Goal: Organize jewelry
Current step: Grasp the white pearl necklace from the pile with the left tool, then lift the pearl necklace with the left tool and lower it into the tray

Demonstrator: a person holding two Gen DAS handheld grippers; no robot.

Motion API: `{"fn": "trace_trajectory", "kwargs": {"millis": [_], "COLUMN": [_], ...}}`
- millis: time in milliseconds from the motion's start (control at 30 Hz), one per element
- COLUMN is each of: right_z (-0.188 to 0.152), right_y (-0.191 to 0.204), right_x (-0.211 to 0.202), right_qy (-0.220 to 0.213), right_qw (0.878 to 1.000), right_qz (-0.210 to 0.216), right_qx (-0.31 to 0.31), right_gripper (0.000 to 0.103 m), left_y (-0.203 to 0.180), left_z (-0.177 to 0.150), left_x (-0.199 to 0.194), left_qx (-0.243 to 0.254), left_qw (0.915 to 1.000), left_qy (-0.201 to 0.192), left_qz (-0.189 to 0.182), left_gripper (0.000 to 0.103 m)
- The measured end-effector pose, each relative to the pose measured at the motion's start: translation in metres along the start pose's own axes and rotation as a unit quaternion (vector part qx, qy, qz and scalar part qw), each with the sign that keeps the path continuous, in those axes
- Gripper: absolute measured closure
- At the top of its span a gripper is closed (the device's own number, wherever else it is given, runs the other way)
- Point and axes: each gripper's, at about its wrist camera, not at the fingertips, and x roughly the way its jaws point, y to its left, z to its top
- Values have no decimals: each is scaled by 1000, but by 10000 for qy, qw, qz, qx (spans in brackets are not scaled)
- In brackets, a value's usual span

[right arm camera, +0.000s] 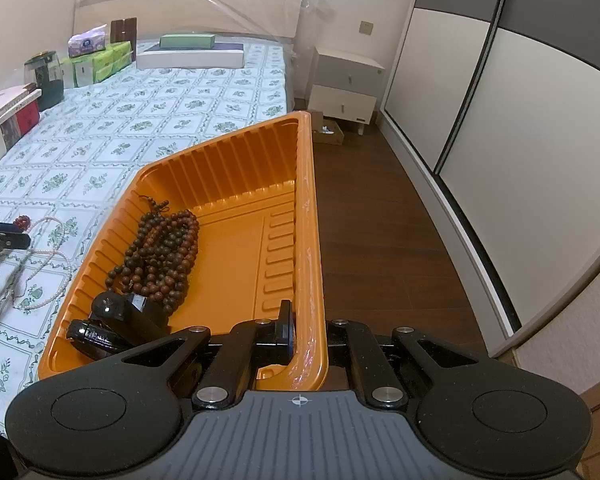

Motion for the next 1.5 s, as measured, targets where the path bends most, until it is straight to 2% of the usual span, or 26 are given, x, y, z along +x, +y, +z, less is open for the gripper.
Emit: {"fn": "trace_trajectory", "kwargs": {"millis": [100,233,267,300,367,567,800,1000,1500], "right_z": [0,-1,-1,-1,-1,-2,-1,0,2], "right_y": [0,-2,-2,-2,-2,-3,-1,1,2], "right_x": [0,2,2,2,2,2,0,-2,-6], "right_qy": [8,20,22,24,27,18,-4,-21,-62], "right_qw": [10000,10000,10000,10000,10000,10000,10000,10000,10000], "right_qz": [0,-5,-5,-8,-7,-6,-4,-7,15], "right_qx": [1,10,19,20,22,23,-1,-28,-38], "right_gripper": [97,97,97,97,97,97,97,97,97], "left_y": [5,5,4,3,3,2,-7,-18,-55], "left_z": [3,7,8,8,8,8,33,63,116], "left_x": [7,12,13,14,14,-2,-37,-71,-124], "left_qx": [-269,-305,-278,-232,-178,78,421,681,1003], "left_qw": [9996,9994,9995,9995,9996,9999,9978,9930,9791], "left_qy": [-11,-13,-2,7,40,-70,-494,-904,-1567], "left_qz": [72,133,178,216,217,134,-117,-336,-817], "left_gripper": [77,78,84,94,101,102,102,102,102]}}
